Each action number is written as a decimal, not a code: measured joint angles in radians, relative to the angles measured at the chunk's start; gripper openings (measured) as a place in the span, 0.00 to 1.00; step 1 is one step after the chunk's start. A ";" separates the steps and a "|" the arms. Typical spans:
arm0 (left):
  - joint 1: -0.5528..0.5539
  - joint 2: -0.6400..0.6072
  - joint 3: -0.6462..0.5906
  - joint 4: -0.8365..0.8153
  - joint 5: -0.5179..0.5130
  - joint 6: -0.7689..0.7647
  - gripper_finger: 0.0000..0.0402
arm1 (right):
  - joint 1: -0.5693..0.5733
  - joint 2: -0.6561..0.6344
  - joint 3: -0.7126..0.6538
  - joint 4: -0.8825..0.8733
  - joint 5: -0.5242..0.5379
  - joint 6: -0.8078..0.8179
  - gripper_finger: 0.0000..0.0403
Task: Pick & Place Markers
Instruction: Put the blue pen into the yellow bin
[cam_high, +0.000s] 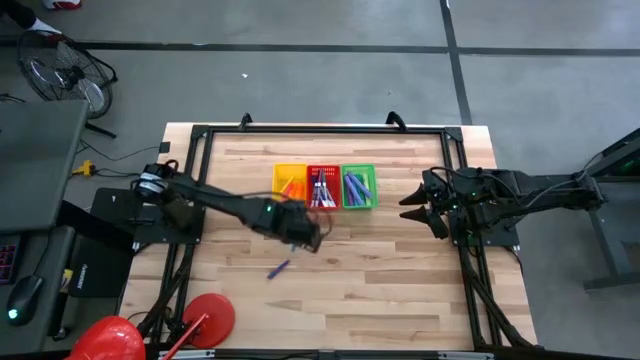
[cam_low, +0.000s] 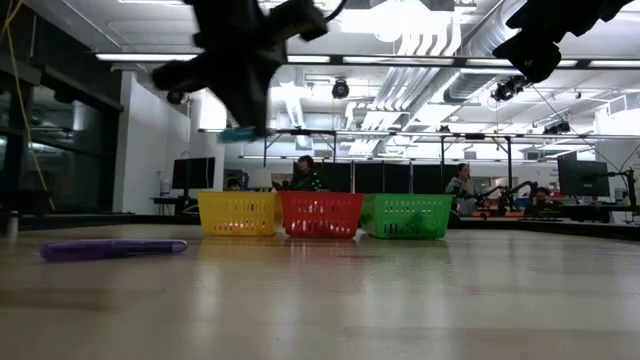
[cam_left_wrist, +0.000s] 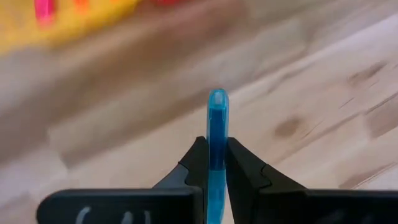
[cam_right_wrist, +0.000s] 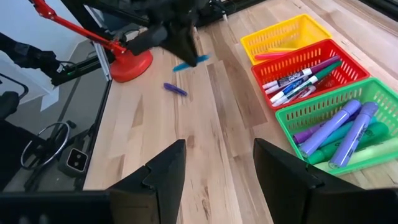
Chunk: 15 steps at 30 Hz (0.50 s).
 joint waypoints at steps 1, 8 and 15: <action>0.016 0.000 0.018 0.000 -0.010 0.030 0.06 | 0.000 0.000 0.000 0.000 0.000 -0.001 0.44; 0.115 -0.001 0.113 0.005 -0.060 0.197 0.06 | 0.000 0.000 0.000 0.001 0.000 -0.001 0.44; 0.208 -0.027 0.112 -0.008 -0.108 0.259 0.06 | 0.000 0.000 0.000 0.001 0.001 -0.001 0.44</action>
